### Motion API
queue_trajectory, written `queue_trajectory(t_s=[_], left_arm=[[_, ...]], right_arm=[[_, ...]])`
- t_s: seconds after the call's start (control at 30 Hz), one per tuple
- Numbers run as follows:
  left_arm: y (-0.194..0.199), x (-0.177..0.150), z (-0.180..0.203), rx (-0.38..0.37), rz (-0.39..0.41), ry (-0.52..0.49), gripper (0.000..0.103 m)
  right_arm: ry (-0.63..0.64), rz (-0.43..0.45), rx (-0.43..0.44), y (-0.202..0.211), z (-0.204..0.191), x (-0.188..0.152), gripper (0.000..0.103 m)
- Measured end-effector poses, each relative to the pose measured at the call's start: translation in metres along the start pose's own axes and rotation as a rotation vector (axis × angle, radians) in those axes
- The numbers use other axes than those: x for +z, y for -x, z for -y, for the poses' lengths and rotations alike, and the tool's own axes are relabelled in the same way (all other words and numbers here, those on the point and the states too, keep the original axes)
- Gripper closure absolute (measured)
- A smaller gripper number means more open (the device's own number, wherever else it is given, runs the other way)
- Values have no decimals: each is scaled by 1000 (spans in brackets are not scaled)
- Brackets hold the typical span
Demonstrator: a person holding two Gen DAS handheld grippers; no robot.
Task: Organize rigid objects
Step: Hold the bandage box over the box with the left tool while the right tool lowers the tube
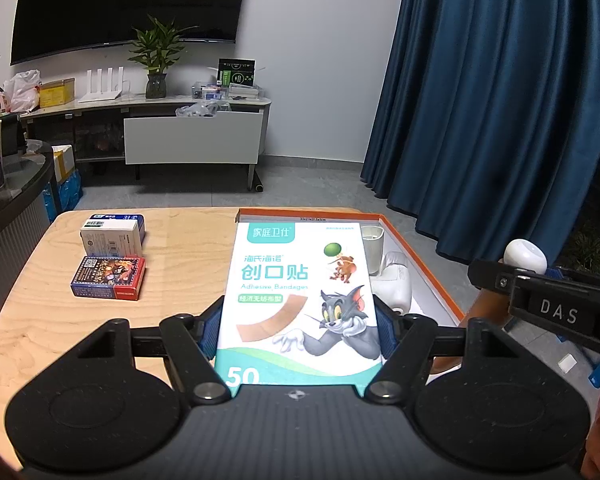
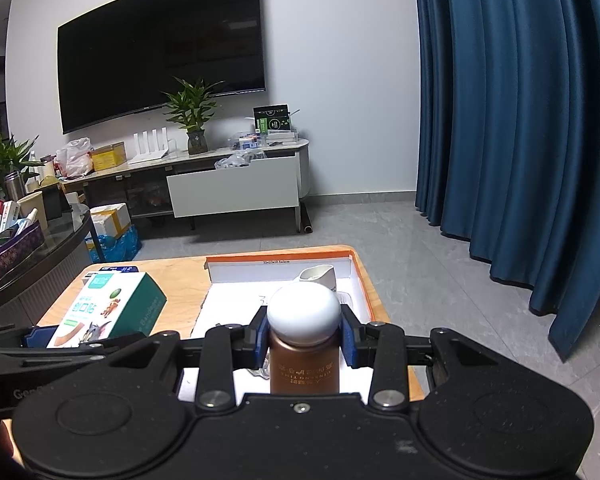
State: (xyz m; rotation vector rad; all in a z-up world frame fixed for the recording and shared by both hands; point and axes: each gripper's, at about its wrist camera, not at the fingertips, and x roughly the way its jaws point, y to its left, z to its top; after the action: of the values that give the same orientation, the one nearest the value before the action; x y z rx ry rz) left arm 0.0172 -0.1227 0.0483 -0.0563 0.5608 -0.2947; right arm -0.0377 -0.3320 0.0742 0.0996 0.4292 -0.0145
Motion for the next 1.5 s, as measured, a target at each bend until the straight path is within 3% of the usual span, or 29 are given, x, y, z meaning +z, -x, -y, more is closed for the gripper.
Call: queue_trajectory(t_s=[1.0, 1.5], left_arm=[[-18, 8, -4, 10, -24, 8, 31], [-47, 23, -14, 33, -93, 34, 31]], right_arm=[[12, -12, 36, -15, -1, 20, 60], [5, -41, 37, -34, 1, 39, 60]])
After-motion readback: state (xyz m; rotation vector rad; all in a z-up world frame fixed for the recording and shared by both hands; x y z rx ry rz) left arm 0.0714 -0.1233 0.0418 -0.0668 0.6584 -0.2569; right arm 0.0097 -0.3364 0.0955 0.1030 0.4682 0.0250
